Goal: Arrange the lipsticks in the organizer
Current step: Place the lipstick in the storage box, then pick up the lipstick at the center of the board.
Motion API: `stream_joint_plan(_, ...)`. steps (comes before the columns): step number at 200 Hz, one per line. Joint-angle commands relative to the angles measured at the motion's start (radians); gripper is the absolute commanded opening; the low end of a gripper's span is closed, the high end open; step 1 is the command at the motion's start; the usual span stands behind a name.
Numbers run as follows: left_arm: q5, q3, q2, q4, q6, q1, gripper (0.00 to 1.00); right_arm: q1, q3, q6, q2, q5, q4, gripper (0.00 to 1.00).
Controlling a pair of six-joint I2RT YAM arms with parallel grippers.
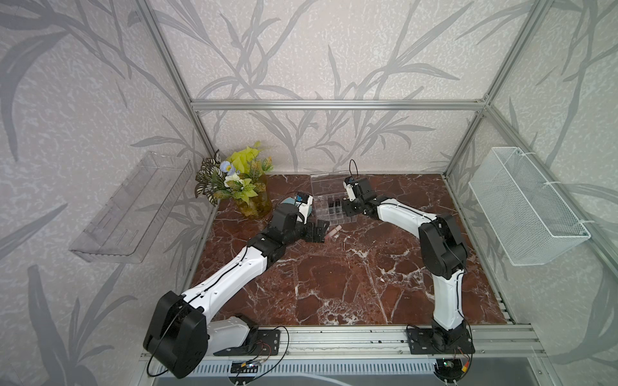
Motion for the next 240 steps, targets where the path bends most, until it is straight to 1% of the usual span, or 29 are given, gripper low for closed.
stream_joint_plan(1, 0.001, -0.016, -0.011, -0.014, 0.011, 0.006, 0.96, 0.001, -0.011, 0.016, -0.12, 0.01, -0.004, 0.51)
stream_joint_plan(64, -0.009, -0.038, 0.008, -0.028, 0.003, 0.008, 0.95, 0.001, -0.1, 0.033, -0.311, 0.002, -0.056, 0.52)
stream_joint_plan(98, -0.03, -0.042, 0.068, -0.052, 0.006, 0.008, 0.95, 0.001, -0.203, 0.085, -0.444, -0.033, -0.068, 0.51)
stream_joint_plan(117, -0.014, -0.025, 0.111, -0.076, 0.006, 0.006, 0.91, 0.002, -0.255, 0.111, -0.51, -0.057, -0.101, 0.51)
stream_joint_plan(144, -0.01, -0.003, 0.16, -0.107, 0.014, 0.004, 0.89, 0.008, -0.308, 0.132, -0.592, -0.095, -0.17, 0.52)
stream_joint_plan(198, -0.04, -0.002, 0.233, -0.088, 0.014, 0.005, 0.89, 0.015, -0.404, 0.163, -0.703, -0.168, -0.279, 0.52)
stream_joint_plan(240, -0.095, 0.003, 0.256, -0.092, 0.025, 0.005, 0.9, 0.016, -0.492, 0.184, -0.754, -0.186, -0.279, 0.54)
